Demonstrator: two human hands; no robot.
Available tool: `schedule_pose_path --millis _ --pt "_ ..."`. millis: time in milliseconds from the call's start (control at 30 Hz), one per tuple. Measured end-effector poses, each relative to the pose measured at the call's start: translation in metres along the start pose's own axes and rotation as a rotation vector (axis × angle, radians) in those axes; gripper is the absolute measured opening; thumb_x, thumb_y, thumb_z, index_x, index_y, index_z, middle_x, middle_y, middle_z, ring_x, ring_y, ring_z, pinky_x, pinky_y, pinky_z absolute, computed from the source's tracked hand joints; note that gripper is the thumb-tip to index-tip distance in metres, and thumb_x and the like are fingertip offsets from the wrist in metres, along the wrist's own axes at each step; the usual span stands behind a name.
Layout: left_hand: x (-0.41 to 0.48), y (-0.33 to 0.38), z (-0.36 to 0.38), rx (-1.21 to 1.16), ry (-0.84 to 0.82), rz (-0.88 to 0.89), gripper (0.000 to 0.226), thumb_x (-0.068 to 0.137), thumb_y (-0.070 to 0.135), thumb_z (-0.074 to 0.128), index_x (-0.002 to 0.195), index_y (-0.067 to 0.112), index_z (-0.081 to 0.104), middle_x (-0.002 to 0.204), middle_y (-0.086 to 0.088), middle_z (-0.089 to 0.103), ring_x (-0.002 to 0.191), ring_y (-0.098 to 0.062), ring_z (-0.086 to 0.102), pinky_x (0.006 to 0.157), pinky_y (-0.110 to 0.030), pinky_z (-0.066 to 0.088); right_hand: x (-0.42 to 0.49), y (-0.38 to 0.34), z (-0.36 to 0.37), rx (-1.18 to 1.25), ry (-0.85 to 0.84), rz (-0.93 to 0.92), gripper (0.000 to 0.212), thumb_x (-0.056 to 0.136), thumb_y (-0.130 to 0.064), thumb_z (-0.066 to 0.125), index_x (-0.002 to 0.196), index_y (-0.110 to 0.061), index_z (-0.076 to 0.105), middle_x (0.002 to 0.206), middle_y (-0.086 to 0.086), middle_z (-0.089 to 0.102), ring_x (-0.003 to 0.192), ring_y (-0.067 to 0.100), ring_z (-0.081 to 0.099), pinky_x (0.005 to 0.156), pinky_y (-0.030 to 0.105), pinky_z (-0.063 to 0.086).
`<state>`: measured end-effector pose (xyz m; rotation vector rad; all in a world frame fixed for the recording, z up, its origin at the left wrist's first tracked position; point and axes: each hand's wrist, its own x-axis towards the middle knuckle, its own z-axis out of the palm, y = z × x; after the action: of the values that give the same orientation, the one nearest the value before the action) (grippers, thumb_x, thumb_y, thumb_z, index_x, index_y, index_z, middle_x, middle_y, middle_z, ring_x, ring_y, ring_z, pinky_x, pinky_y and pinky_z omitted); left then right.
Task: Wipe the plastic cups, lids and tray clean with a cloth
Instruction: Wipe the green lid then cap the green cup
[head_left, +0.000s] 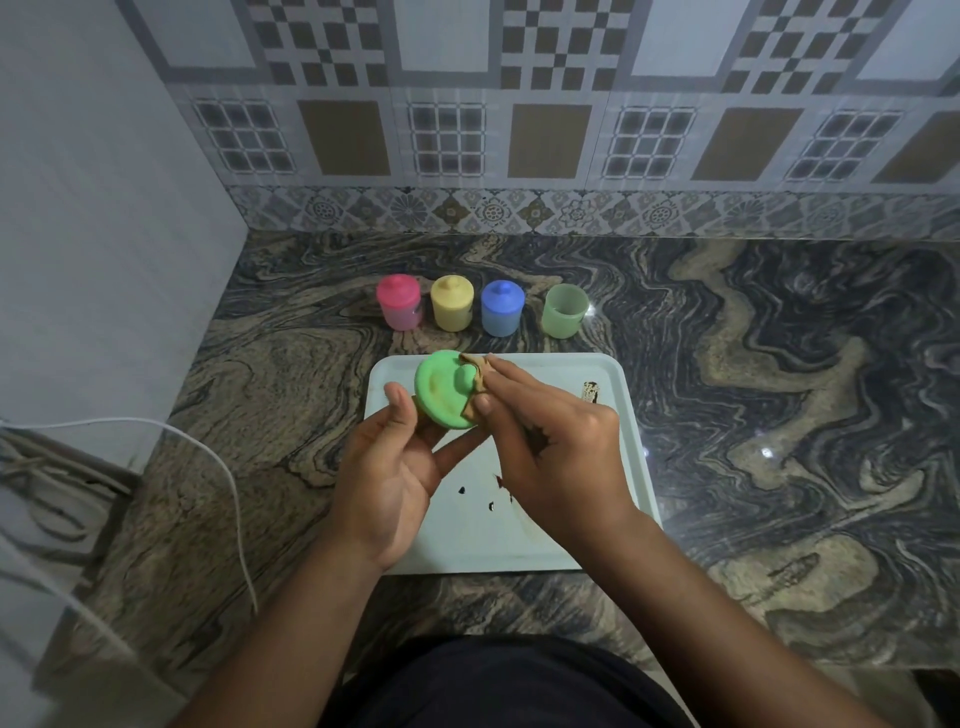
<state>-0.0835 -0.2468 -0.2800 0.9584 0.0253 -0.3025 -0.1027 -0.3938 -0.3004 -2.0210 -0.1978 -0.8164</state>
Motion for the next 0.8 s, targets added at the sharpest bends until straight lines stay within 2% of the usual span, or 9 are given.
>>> schedule_pose_path --millis 67,167,267,367,433,500,600,667,800 --pt "-0.0029 -0.0015 0.0003 0.04 -0.054 0.052 0.034 0.086 0.035 0.068 0.108 0.01 0.075 0.117 -0.013 0.071 0.114 -0.022 0.066 0.085 -0.032 0.056 0.0015 0.0008 -0.0013 0.022 0.026 0.001 0.022 0.09 -0.004 0.074 0.112 -0.002 0.076 0.117 0.009 0.074 0.118 0.008 0.067 0.096 0.022 0.057" --pt "-0.0039 0.0016 0.0021 0.081 0.028 -0.003 0.02 0.086 0.023 0.06 0.091 0.017 0.079 0.099 -0.006 0.075 0.093 -0.014 0.071 0.057 -0.021 0.054 0.0033 0.0006 -0.0017 0.029 0.033 -0.015 0.02 0.09 -0.003 0.074 0.11 -0.001 0.077 0.114 0.01 0.076 0.118 0.009 0.067 0.095 0.021 0.057" --pt "-0.0026 0.0037 0.0062 0.067 0.063 -0.038 0.028 0.089 0.024 0.052 0.082 0.018 0.078 0.09 -0.006 0.074 0.079 -0.012 0.07 0.044 -0.019 0.043 0.0029 -0.0001 -0.002 0.0 0.032 -0.01 0.018 0.091 -0.005 0.073 0.108 -0.002 0.078 0.111 0.01 0.078 0.114 0.006 0.068 0.091 0.021 0.058" --pt "-0.0005 0.0006 0.0087 0.023 0.087 -0.074 0.035 0.092 0.033 0.047 0.085 0.018 0.078 0.089 -0.007 0.074 0.074 -0.012 0.067 0.045 -0.021 0.042 -0.0002 0.0004 -0.0021 -0.008 0.005 -0.009 0.019 0.091 -0.007 0.073 0.109 -0.004 0.078 0.111 0.01 0.078 0.113 0.007 0.069 0.089 0.024 0.06" --pt "0.0015 -0.0014 0.0094 -0.008 0.08 -0.074 0.038 0.093 0.036 0.045 0.095 0.014 0.076 0.102 -0.011 0.074 0.088 -0.017 0.069 0.061 -0.026 0.054 -0.002 0.0009 -0.0019 -0.014 -0.007 -0.001 0.019 0.091 -0.007 0.073 0.109 -0.003 0.078 0.112 0.011 0.078 0.114 0.008 0.069 0.089 0.025 0.061" --pt "0.0012 -0.0018 0.0092 -0.032 0.046 -0.061 0.04 0.094 0.036 0.043 0.101 0.011 0.075 0.113 -0.014 0.072 0.1 -0.02 0.069 0.075 -0.032 0.059 -0.0015 0.002 -0.0023 -0.023 -0.002 0.001 0.019 0.091 -0.007 0.073 0.109 -0.003 0.078 0.113 0.011 0.077 0.114 0.005 0.068 0.09 0.024 0.06" --pt "-0.0022 -0.0004 0.008 0.049 -0.002 -0.047 0.03 0.092 0.025 0.048 0.103 0.01 0.073 0.107 -0.009 0.073 0.097 -0.016 0.07 0.063 -0.025 0.056 0.0004 0.0032 -0.0038 -0.028 0.008 -0.008 0.019 0.09 -0.005 0.074 0.109 -0.002 0.078 0.114 0.011 0.077 0.113 0.001 0.066 0.091 0.017 0.057" --pt "-0.0034 0.0015 0.007 0.106 0.017 -0.048 0.024 0.089 0.019 0.052 0.101 0.01 0.071 0.099 -0.006 0.074 0.092 -0.015 0.071 0.051 -0.02 0.051 0.0016 0.0027 -0.0048 -0.027 0.009 -0.023 0.019 0.091 -0.005 0.075 0.11 -0.002 0.078 0.116 0.011 0.076 0.113 0.008 0.07 0.091 0.022 0.059" --pt "-0.002 0.0045 0.0096 0.109 0.084 -0.062 0.03 0.087 0.033 0.052 0.091 0.01 0.07 0.084 -0.005 0.073 0.072 -0.009 0.068 0.039 -0.018 0.035 0.0004 0.0009 -0.005 -0.018 0.016 -0.039 0.02 0.09 -0.004 0.075 0.11 -0.001 0.078 0.115 0.012 0.076 0.11 0.014 0.073 0.087 0.03 0.062"
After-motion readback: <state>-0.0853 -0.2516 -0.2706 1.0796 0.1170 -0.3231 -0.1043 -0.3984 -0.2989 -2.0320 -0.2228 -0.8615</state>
